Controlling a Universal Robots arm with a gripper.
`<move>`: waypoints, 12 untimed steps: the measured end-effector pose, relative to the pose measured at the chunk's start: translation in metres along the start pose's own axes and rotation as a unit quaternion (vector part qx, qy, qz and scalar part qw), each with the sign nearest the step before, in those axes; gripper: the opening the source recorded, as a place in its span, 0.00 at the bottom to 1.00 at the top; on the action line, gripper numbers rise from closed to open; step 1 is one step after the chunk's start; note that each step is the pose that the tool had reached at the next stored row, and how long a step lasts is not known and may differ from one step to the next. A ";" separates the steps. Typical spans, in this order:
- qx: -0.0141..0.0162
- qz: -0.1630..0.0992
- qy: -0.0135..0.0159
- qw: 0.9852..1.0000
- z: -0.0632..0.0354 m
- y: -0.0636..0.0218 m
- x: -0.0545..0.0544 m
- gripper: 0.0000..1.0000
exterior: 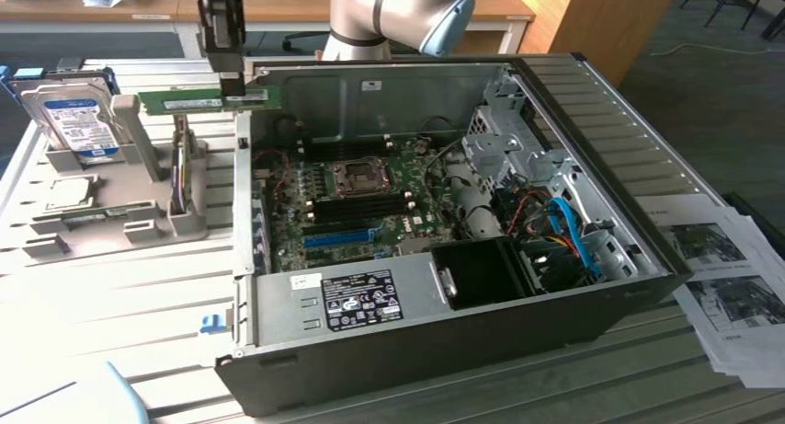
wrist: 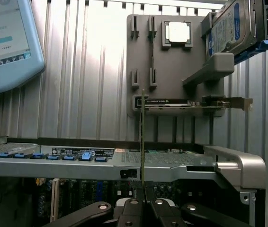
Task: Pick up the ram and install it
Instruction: 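Pick up the ram and move it above insertion slot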
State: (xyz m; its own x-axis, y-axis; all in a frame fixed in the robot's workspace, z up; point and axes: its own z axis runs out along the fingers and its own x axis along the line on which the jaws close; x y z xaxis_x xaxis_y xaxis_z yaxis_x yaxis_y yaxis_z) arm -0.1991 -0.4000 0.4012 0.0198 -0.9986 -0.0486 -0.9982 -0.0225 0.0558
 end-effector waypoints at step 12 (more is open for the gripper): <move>-0.002 -0.001 -0.002 1.000 -0.0016 -0.0282 0.001 0.11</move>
State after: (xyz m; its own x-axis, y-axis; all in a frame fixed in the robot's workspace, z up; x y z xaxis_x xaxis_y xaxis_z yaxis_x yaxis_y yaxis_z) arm -0.1708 -0.4000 0.4012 0.0211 -0.9984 -0.0528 -0.9980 -0.0242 0.0588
